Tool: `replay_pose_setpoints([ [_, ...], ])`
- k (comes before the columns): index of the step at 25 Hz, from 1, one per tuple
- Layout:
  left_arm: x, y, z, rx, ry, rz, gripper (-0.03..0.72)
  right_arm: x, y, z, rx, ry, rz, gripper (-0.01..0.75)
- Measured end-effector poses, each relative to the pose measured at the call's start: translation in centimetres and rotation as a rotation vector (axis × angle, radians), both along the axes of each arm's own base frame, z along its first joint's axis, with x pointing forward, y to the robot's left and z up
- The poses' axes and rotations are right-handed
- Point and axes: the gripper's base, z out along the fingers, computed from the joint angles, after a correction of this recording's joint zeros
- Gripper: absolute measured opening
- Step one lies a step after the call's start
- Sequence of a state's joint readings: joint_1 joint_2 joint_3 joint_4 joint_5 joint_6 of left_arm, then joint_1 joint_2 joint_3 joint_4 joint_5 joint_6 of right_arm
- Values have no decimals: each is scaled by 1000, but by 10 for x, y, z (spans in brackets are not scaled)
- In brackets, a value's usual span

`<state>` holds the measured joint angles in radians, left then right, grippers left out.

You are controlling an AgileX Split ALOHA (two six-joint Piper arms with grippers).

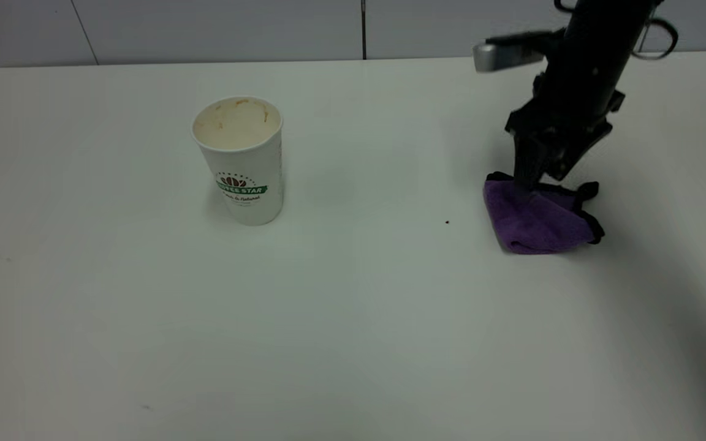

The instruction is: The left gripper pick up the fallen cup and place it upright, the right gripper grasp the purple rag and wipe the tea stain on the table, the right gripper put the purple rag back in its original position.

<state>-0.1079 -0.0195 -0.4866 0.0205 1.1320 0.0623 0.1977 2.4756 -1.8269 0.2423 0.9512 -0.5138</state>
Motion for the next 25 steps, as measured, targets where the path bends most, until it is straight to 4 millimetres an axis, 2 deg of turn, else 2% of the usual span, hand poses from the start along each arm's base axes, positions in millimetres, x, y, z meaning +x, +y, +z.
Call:
replay_pose_setpoints([
  [4,0,0,0,0,0,0,429,-5,0,62,19,-32,13,546],
  [8,0,0,0,0,0,0,429,-19,-1,118,35,-36,-10,548],
  [11,0,0,0,0,0,0,429,-30,-3,156,47,-65,-35,549],
  [16,0,0,0,0,0,0,429,-55,-8,204,74,-120,-123,549],
  [20,0,0,0,0,0,0,429,-97,-17,232,85,-122,-176,549],
  [25,0,0,0,-1,0,1,429,-171,-33,248,63,-114,-189,529],
])
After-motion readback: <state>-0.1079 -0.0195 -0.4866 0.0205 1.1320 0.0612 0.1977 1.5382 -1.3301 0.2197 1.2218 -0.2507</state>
